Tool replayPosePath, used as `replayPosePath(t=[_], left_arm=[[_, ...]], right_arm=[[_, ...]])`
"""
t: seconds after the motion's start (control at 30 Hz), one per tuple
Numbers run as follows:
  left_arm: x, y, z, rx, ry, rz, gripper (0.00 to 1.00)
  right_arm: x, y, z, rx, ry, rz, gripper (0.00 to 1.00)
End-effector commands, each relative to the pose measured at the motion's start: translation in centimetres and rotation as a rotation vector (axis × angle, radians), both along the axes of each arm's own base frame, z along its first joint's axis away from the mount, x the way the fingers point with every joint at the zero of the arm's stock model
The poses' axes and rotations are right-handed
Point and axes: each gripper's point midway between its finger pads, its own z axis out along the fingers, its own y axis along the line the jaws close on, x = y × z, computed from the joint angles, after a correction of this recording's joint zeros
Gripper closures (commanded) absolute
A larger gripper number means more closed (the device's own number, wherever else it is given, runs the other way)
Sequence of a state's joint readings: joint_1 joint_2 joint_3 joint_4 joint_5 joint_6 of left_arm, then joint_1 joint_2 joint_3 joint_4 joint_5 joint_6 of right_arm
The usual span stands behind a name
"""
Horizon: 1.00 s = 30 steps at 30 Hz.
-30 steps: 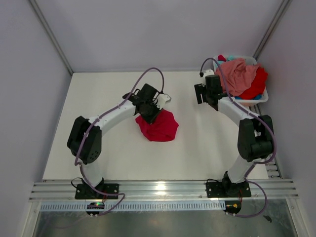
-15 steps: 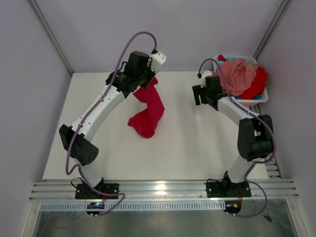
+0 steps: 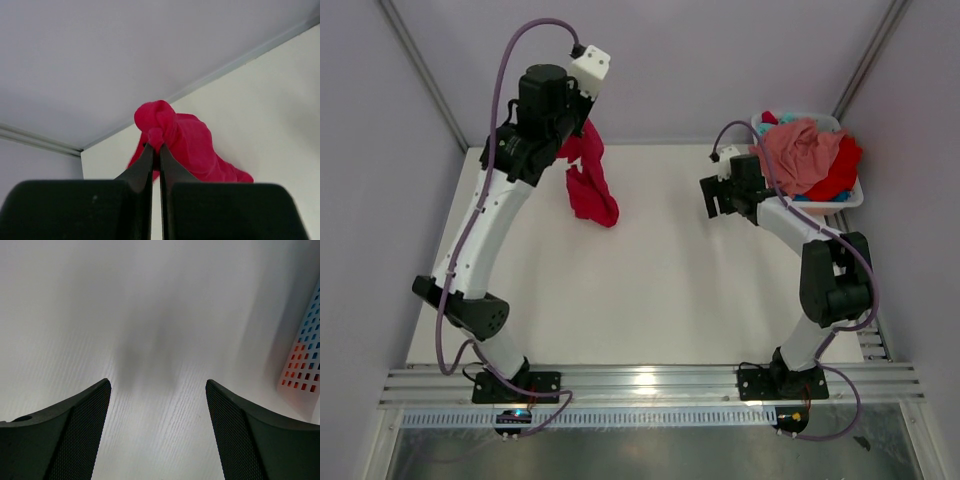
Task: Fold and stack the t-shirts
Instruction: Flatten the tshirt out
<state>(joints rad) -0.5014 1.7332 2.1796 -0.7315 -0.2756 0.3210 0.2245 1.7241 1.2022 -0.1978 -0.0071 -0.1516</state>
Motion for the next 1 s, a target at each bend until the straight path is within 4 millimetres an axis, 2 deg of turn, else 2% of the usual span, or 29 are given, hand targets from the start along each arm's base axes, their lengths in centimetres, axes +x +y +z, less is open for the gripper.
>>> replayPosePath(t=[0.0,0.03,0.17,0.2,0.27,0.3,0.47,0.5,0.73,0.77,0.87,0.9,0.97], left_arm=[[-3.3,1.5,7.9,-0.136,-0.173,-0.032,1.0],[-3.4,1.1,7.5,-0.14,-0.156,-0.05,1.0],[-3.5,-0.6,2.2,-0.147,0.006,-0.103,1.0],[-3.6,-1.9,-0.8,-0.148,0.087,-0.159,1.0],[-4.4,-3.5,-3.5,-0.168,0.17,-0.239,1.0],[-5.2,-4.7,-6.1,-0.177,0.248,-0.3,1.0],[-7.3,-7.6,-10.9,-0.163,0.402,-0.426,1.0],[-8.2,-8.2,-12.5,-0.127,0.457,-0.461,1.0],[-13.4,-11.5,-17.1,-0.079,0.655,-0.662,1.0],[-14.8,-12.4,-18.0,-0.07,0.691,-0.715,1.0],[-17.4,-13.4,-20.1,-0.01,0.764,-0.802,1.0],[-19.1,-14.4,-20.7,0.013,0.799,-0.857,1.0],[-21.2,-14.8,-22.5,0.06,0.887,-0.918,1.0]], right_arm=[[0.7,1.5,1.4,0.016,-0.041,0.043,0.19],[0.7,1.7,1.3,0.015,-0.038,0.045,0.19],[0.5,3.0,1.4,0.008,-0.041,0.071,0.19],[0.4,3.3,1.4,0.002,-0.043,0.081,0.19],[0.2,4.2,1.6,-0.005,-0.046,0.108,0.19],[0.1,4.4,1.6,-0.014,-0.049,0.118,0.19],[0.1,5.9,2.7,0.008,-0.065,0.153,0.19],[0.2,6.1,2.7,0.016,-0.063,0.153,0.19],[0.8,7.0,3.2,0.012,-0.061,0.163,0.19],[0.8,7.2,3.2,0.01,-0.062,0.166,0.19],[0.9,7.3,3.2,-0.005,-0.066,0.167,0.19],[1.0,7.3,3.2,-0.008,-0.067,0.165,0.19],[1.1,7.2,3.2,-0.014,-0.064,0.166,0.19]])
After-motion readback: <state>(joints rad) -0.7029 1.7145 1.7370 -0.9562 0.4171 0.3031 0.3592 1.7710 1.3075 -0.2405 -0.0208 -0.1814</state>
